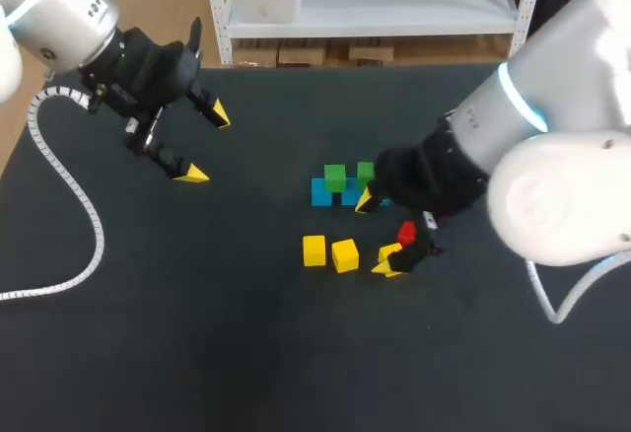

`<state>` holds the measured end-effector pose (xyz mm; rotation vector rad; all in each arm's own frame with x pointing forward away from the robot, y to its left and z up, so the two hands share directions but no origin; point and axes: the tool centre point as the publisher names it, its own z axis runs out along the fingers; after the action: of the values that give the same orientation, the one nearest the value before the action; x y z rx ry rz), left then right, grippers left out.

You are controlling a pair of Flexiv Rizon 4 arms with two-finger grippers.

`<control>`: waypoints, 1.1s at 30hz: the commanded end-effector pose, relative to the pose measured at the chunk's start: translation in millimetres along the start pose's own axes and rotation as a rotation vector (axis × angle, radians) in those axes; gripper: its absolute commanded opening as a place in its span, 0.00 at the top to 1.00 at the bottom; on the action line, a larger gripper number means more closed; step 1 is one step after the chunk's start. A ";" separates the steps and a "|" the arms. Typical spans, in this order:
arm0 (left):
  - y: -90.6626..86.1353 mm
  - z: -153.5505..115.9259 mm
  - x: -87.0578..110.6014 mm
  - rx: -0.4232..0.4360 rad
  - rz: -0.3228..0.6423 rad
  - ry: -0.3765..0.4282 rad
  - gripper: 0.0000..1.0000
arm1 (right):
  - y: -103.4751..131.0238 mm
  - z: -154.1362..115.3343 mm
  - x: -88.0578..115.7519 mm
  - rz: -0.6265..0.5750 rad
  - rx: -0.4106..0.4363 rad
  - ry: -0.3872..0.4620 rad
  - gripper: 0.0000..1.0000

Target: Place the blue cubes, place green cubes on the blue cubes, place the yellow cubes on the green cubes, then place the red cubes on the yellow cubes, and place purple cube on the red cubes.

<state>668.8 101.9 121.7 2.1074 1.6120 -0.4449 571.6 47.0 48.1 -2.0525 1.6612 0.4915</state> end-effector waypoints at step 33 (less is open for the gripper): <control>0.2 -0.3 1.0 0.000 0.002 -0.001 0.00 | -22.9 55.9 20.9 -0.015 -0.072 0.134 0.17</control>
<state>668.8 101.9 121.7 2.1073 1.6121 -0.4449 596.0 62.6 -5.1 -2.1884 1.7240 0.4197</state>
